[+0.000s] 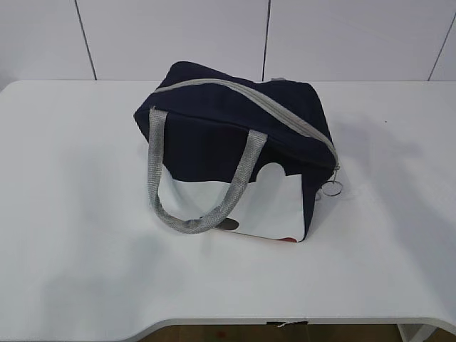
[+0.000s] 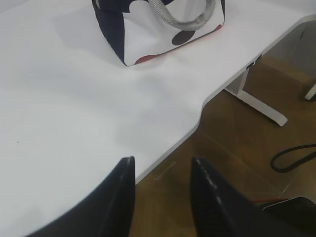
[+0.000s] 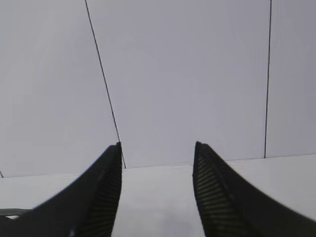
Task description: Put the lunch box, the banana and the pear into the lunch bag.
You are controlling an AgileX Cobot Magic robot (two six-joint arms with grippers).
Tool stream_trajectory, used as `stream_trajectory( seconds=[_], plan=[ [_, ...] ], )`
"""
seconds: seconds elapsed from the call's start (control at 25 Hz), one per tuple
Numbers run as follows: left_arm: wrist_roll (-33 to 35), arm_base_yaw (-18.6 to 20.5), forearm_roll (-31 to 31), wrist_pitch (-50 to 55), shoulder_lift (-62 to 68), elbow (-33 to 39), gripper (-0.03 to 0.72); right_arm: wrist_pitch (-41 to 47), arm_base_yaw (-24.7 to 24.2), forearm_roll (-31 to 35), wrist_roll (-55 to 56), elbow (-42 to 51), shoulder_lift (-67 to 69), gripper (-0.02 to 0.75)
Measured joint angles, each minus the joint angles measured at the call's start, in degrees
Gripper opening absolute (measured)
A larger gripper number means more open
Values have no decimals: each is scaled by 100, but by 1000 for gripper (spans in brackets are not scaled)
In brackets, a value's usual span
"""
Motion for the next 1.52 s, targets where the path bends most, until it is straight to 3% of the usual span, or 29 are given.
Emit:
stream_trajectory(
  seconds=[0.32, 0.92, 1.52],
  plan=[
    [0, 0, 0, 0, 0, 0, 289, -39, 0, -529, 356, 85, 0, 383],
    [0, 0, 0, 0, 0, 0, 289, 129, 0, -2051, 2237, 85, 0, 383],
    [0, 0, 0, -12, 0, 0, 289, 978, 0, -4800, 5093, 85, -146, 383]
  ],
)
